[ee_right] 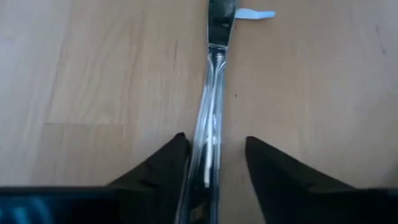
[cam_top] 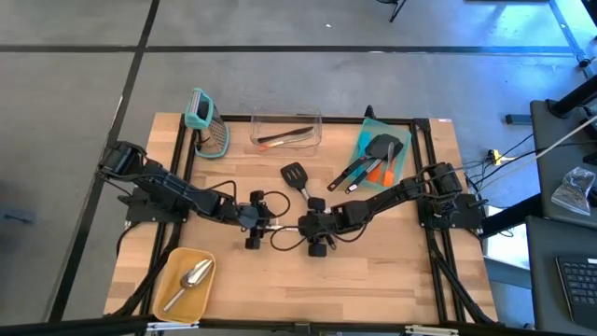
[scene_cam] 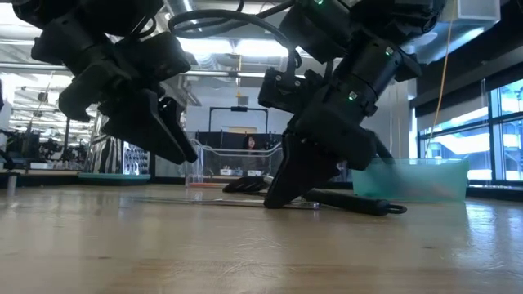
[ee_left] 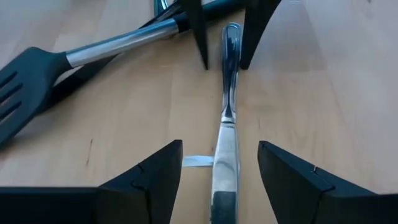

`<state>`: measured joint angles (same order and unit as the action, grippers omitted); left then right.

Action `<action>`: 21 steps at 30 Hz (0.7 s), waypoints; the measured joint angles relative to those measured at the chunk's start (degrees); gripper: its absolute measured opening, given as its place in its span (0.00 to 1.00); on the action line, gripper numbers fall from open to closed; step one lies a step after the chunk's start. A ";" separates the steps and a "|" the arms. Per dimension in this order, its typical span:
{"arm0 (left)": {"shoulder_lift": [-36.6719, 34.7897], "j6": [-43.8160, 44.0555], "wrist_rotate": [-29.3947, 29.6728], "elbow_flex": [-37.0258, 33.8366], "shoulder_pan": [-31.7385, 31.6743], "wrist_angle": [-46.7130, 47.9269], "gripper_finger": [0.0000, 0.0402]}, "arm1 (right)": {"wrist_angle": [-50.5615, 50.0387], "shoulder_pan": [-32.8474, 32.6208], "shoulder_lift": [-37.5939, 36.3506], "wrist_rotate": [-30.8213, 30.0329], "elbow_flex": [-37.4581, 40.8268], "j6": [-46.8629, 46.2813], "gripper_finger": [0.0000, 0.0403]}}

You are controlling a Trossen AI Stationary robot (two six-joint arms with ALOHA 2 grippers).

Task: Pick & Place Kitchen Items
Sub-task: Put the silver table knife into the transparent bin

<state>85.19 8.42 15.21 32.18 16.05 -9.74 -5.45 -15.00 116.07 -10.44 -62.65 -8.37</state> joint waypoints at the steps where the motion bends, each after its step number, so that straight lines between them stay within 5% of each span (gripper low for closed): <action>1: 0.01 0.53 -0.26 0.00 0.05 0.02 0.52 | 0.02 0.07 0.00 0.00 0.00 0.58 0.45; 8: 0.00 2.48 -0.84 0.00 1.82 -0.38 0.51 | 0.61 2.00 0.46 2.82 0.00 2.79 0.61; 21: 0.00 4.97 0.27 0.00 4.49 -1.86 0.52 | 1.60 1.37 0.92 3.31 0.00 -0.12 0.46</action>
<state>85.19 13.39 15.49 32.18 20.53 -11.60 -3.86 -13.62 116.99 -7.13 -62.65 -8.50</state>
